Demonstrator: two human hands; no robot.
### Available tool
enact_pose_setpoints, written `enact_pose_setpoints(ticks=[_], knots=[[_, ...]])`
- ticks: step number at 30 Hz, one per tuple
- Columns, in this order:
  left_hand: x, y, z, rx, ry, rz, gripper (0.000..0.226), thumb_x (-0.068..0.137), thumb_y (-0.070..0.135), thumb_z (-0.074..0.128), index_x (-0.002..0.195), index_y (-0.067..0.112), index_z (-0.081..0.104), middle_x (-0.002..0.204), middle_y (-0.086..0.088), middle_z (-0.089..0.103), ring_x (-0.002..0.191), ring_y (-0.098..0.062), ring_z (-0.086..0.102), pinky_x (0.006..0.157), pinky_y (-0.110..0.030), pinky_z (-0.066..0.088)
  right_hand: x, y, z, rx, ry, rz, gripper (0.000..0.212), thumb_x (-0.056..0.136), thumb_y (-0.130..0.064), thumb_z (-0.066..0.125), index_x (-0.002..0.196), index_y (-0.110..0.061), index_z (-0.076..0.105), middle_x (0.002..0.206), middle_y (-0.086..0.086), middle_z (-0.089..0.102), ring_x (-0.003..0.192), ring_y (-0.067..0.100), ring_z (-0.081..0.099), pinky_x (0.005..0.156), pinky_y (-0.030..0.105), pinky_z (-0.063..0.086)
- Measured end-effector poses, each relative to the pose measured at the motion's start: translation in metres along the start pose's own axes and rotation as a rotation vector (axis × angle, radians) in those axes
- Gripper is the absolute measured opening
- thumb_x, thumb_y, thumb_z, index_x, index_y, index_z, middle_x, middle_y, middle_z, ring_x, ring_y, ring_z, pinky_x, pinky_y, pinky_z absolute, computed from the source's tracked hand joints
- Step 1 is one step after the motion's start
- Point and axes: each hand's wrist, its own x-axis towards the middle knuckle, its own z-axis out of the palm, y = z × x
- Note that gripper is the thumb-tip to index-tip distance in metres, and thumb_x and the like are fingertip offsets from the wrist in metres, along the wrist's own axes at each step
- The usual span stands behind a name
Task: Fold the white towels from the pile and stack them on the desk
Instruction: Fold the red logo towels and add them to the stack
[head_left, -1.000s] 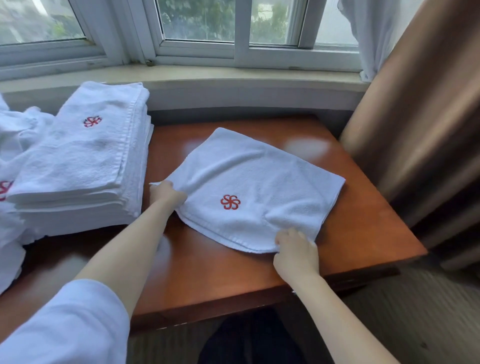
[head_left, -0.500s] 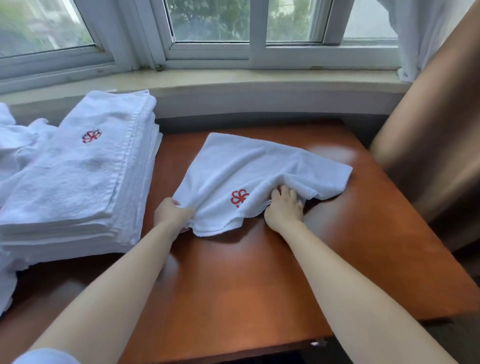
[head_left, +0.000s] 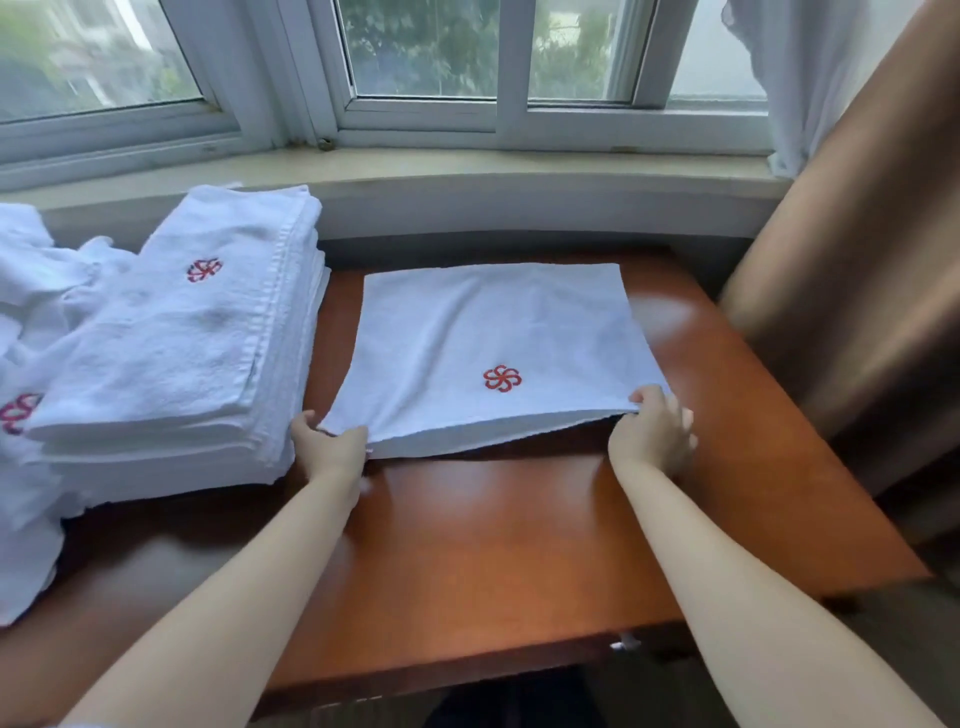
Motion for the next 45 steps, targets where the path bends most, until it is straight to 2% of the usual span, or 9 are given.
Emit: enact_pose_setpoints(ticks=[3,6,13,19,27,33,36,41,45], knots=[[-0.024,-0.01,-0.019,0.033,-0.078,-0.128,0.026,0.078,-0.009,0.058,0.101,0.003,0.059,0.082,-0.012,0.057,0.047,-0.019,0.054,0.058,-0.028,0.046,-0.022,0.025,-0.023,-0.032,0.026,0.041,0.034,0.084,0.002,0.048,0.102,-0.02,0.066,0.123,0.005,0.054,0.121,0.028,0.039,0.098,0.039,0.033],[-0.042,-0.018,-0.037,0.112,-0.149,-0.154,0.012,0.075,-0.005,0.06,0.072,0.007,0.057,0.058,-0.009,0.057,0.055,-0.022,0.052,0.06,-0.029,0.048,-0.036,0.046,-0.039,-0.065,-0.072,0.144,0.031,0.087,-0.005,0.049,0.102,-0.023,0.069,0.129,0.006,0.05,0.122,0.029,0.039,0.102,0.038,0.034],[-0.049,-0.017,-0.049,0.071,-0.121,-0.165,0.012,0.084,0.005,0.057,0.072,0.007,0.054,0.086,-0.012,0.06,0.075,-0.025,0.063,0.063,-0.03,0.052,-0.038,0.059,-0.054,0.237,-0.082,0.352,0.023,0.09,-0.013,0.044,0.104,-0.014,0.062,0.126,0.011,0.05,0.105,0.037,0.054,0.093,0.042,0.046],[-0.05,-0.011,-0.038,0.041,-0.127,-0.16,0.005,0.087,0.006,0.06,0.085,0.002,0.058,0.069,-0.009,0.062,0.064,-0.021,0.06,0.057,-0.032,0.052,-0.029,0.055,-0.047,0.297,-0.122,0.431,0.043,0.083,-0.007,0.053,0.125,-0.013,0.049,0.135,0.01,0.035,0.092,0.034,0.056,0.088,0.041,0.05],[-0.049,-0.019,-0.037,0.088,-0.147,-0.151,0.016,0.087,0.004,0.057,0.102,0.0,0.061,0.097,-0.016,0.064,0.08,-0.031,0.063,0.079,-0.041,0.055,-0.02,0.055,-0.043,0.184,-0.135,0.411,0.043,0.083,-0.003,0.055,0.126,-0.009,0.049,0.128,0.013,0.054,0.114,0.036,0.054,0.093,0.04,0.048],[-0.051,-0.013,-0.035,0.047,-0.165,-0.185,0.016,0.089,0.005,0.055,0.104,0.0,0.058,0.099,-0.015,0.06,0.084,-0.032,0.063,0.057,-0.033,0.054,-0.017,0.054,-0.041,0.258,-0.104,0.403,0.025,0.086,-0.003,0.054,0.108,-0.014,0.057,0.125,0.007,0.049,0.095,0.032,0.058,0.079,0.037,0.049],[-0.054,-0.007,-0.033,0.053,-0.173,-0.214,0.014,0.09,0.006,0.052,0.103,0.002,0.055,0.096,-0.014,0.059,0.076,-0.034,0.064,0.058,-0.037,0.056,-0.014,0.048,-0.037,0.463,-0.122,0.455,0.022,0.085,-0.004,0.052,0.105,-0.014,0.05,0.113,0.009,0.058,0.083,0.025,0.055,0.071,0.03,0.042],[-0.058,0.008,-0.031,-0.003,-0.039,0.11,0.009,0.088,0.012,0.047,0.09,0.009,0.056,0.097,-0.02,0.062,0.082,-0.034,0.061,0.078,-0.05,0.056,-0.001,0.035,-0.048,0.584,0.093,0.459,0.034,0.097,-0.023,0.048,0.118,0.004,0.055,0.12,0.021,0.061,0.109,0.038,0.058,0.091,0.038,0.044],[-0.07,-0.016,-0.046,0.147,-0.066,0.166,0.018,0.085,0.011,0.045,0.068,0.009,0.044,0.073,-0.011,0.048,0.073,-0.03,0.051,0.065,-0.04,0.047,-0.005,0.047,-0.051,0.455,0.099,0.488,0.044,0.103,-0.025,0.037,0.13,0.007,0.048,0.131,0.025,0.054,0.12,0.041,0.051,0.098,0.041,0.039]])
